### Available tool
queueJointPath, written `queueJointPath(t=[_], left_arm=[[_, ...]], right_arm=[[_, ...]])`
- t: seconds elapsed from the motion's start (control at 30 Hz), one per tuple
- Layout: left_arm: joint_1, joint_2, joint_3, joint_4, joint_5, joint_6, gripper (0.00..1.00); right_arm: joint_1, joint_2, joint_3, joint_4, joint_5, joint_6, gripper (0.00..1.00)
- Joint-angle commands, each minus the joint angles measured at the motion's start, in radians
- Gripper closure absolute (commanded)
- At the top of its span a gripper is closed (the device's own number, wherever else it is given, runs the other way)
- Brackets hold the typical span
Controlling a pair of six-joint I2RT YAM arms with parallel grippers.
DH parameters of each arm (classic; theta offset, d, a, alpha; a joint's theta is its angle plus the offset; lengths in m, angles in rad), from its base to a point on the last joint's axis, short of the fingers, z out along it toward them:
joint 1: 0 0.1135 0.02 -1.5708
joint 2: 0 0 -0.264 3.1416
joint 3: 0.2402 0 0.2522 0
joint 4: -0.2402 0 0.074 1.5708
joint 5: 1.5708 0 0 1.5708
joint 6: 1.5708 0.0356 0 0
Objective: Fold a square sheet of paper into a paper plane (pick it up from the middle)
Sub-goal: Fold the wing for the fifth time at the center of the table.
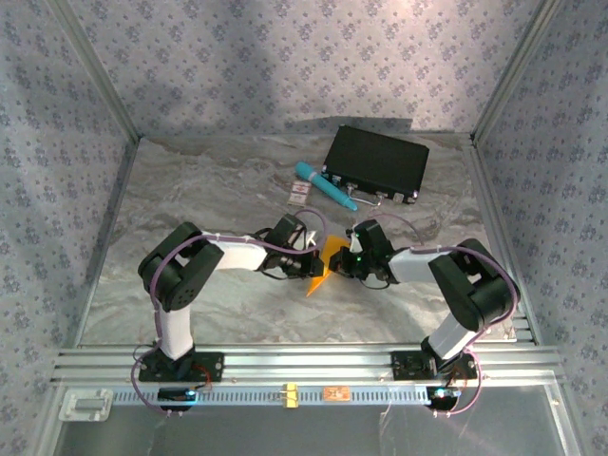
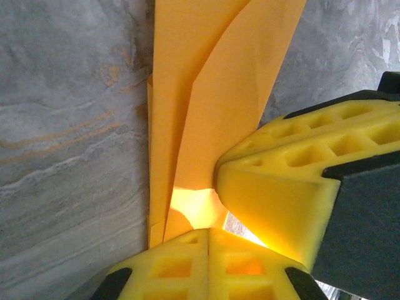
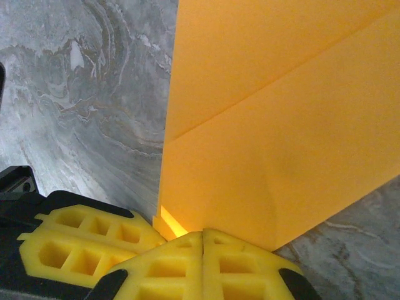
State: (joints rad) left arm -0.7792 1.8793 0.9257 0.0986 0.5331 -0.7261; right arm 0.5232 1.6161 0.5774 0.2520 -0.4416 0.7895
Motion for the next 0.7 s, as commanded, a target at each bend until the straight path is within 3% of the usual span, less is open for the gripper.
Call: queueJointPath(t=[0.0,0.2,0.47,0.67], left_arm=[[-0.002,0.019,-0.037,-0.066,-0.047,0.003,1.00],[-0.003,0.023,-0.035,-0.073,-0.044,0.008,1.00],[-0.002,0.023,-0.038,-0.058,-0.045,-0.001,1.00],[-0.002,0.017,-0.048,-0.056,-0.042,0.004,1.00]], right_arm=[[-0.034,-0.027,-0.027,-0.062,0.055,-0.004,0.94],[-0.074,-0.050,0.018,-0.032,-0.016,-0.026,0.94],[-0.011,-0.025,0.041,-0.013,-0.012,-0.023,0.93],[-0.098,0.049,0.021,0.030,0.005,-0.017,0.93]])
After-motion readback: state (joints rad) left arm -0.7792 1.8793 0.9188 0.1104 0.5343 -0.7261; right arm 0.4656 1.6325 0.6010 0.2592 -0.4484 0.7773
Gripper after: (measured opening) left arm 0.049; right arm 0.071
